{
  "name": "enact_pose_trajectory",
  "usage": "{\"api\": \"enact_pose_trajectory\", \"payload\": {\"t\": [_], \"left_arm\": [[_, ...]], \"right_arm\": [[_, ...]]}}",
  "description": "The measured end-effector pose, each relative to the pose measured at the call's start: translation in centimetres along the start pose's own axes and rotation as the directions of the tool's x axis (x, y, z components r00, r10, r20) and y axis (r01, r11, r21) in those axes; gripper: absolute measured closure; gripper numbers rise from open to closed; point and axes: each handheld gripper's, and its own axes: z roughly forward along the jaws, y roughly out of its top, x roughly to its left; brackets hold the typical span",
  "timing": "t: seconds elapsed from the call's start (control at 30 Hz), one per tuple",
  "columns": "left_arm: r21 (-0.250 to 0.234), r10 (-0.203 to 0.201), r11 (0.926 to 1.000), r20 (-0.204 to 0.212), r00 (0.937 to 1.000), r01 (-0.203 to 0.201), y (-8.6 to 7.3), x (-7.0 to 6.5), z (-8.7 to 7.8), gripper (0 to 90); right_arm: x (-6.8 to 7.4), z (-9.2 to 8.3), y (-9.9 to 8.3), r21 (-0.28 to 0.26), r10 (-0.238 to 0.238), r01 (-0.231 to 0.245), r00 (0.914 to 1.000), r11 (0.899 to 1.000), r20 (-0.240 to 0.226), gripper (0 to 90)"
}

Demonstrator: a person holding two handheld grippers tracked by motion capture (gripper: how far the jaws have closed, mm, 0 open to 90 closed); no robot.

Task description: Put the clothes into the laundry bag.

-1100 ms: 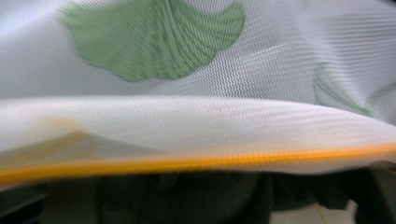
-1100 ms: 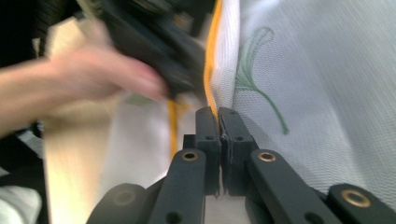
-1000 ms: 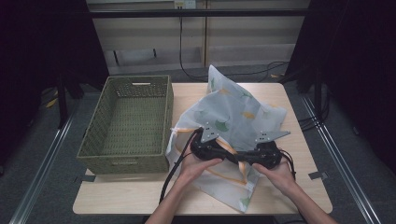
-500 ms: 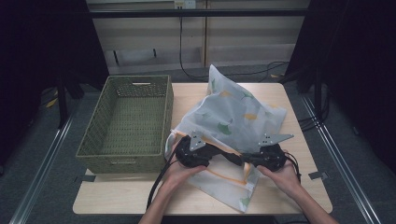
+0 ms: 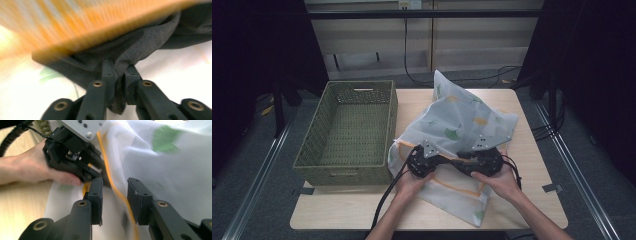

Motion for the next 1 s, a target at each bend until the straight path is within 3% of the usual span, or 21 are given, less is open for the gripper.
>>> {"api": "enact_pose_trajectory", "payload": {"t": [0.1,0.17,0.23,0.27,0.4,0.47,0.53,0.6,0.63,0.67,0.7,0.77,0.83,0.9,1.0], "left_arm": [[-0.011,0.062,0.998,-0.006,0.9981,-0.062,1.2,-1.3,0.0,85.7],[-0.029,0.061,0.9977,0.005,0.9981,-0.061,1.7,-1.6,0.1,85.9],[-0.043,0.041,0.9982,0.003,0.9991,-0.041,1.9,-1.8,0.3,86.1],[-0.035,0.06,0.9976,0.0,0.9982,-0.06,1.9,-1.8,0.3,86.0],[-0.014,0.058,0.9982,-0.002,0.9983,-0.058,1.8,-1.5,0.2,86.0],[-0.026,0.054,0.9982,-0.004,0.9985,-0.054,1.8,-1.4,0.2,86.0],[-0.031,0.037,0.9989,0.005,0.9993,-0.036,1.8,-1.3,0.2,86.0],[-0.054,0.033,0.998,0.007,0.9994,-0.033,1.8,-1.2,0.1,86.0],[-0.044,0.047,0.9979,0.001,0.9989,-0.047,1.9,-1.1,-0.2,86.0],[-0.056,0.031,0.9979,0.0,0.9995,-0.031,2.0,-1.0,-0.3,86.1],[-0.058,0.041,0.9975,-0.005,0.9992,-0.041,2.0,-0.9,-0.5,86.1],[-0.075,0.024,0.9969,-0.003,0.9997,-0.024,2.0,-0.7,-0.7,86.3],[-0.087,0.005,0.9962,-0.001,1.0,-0.005,2.1,-0.5,-0.8,86.4],[-0.095,-0.007,0.9954,0.004,1.0,0.008,2.1,-0.5,-0.7,86.6],[-0.118,-0.01,0.993,-0.004,0.9999,0.009,2.3,-0.6,-0.4,86.7]], "right_arm": [[0.0,1.0,0.4,0.031,-0.027,0.027,0.9996,0.999,0.01,83.7],[0.0,1.1,0.2,0.037,-0.02,0.02,0.9998,0.999,0.005,90.0],[-0.2,0.7,0.1,0.033,-0.017,0.017,0.9998,0.999,0.007,90.0],[-0.3,0.2,0.1,0.022,-0.014,0.013,0.9998,1.0,0.013,88.4],[-1.5,-2.5,0.0,-0.04,0.006,-0.004,0.9982,0.999,0.059,73.0],[-2.3,-3.3,-0.5,-0.047,0.021,-0.016,0.9951,0.999,0.097,68.7],[-2.8,-3.2,-1.1,-0.025,0.015,-0.013,0.995,1.0,0.099,62.4],[-2.9,-2.3,-1.7,0.038,-0.007,0.003,0.9935,0.999,0.114,55.9],[-2.9,-1.8,-1.9,0.066,-0.036,0.026,0.9888,0.997,0.145,54.3],[-3.1,-1.5,-2.1,0.081,-0.034,0.021,0.9869,0.996,0.158,53.7],[-3.5,-1.3,-2.2,0.081,-0.022,0.009,0.9881,0.997,0.152,53.7],[-3.8,-1.0,-2.5,0.113,-0.049,0.028,0.9803,0.993,0.191,58.7],[-3.9,-0.9,-2.7,0.108,-0.031,0.012,0.9834,0.994,0.179,74.3],[-3.7,-0.9,-2.7,0.086,-0.006,-0.006,0.9906,0.996,0.136,86.8],[-2.8,-1.7,-1.9,0.014,0.03,-0.031,0.9971,0.999,0.069,88.6]]}}
